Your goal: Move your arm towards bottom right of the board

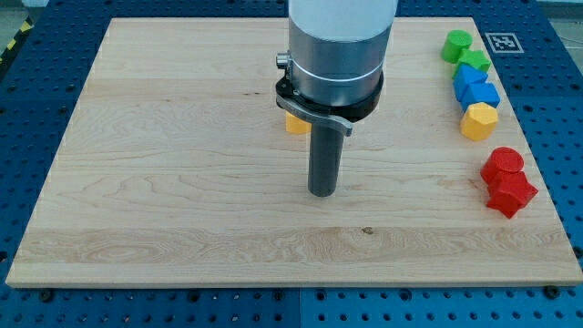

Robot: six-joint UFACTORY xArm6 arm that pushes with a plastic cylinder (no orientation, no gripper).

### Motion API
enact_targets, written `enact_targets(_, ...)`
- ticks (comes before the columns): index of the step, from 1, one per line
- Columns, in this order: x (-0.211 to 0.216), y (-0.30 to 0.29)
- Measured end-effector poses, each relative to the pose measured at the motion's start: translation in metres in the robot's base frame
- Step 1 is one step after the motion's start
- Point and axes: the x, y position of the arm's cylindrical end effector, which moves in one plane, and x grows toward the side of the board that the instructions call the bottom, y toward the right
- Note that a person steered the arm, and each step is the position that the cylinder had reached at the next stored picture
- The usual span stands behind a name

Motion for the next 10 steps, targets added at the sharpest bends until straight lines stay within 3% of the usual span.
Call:
enact_targets(2,0.039,0.0)
enact_targets(5,0.026,0.033)
enact_targets(10,0.088,0.09)
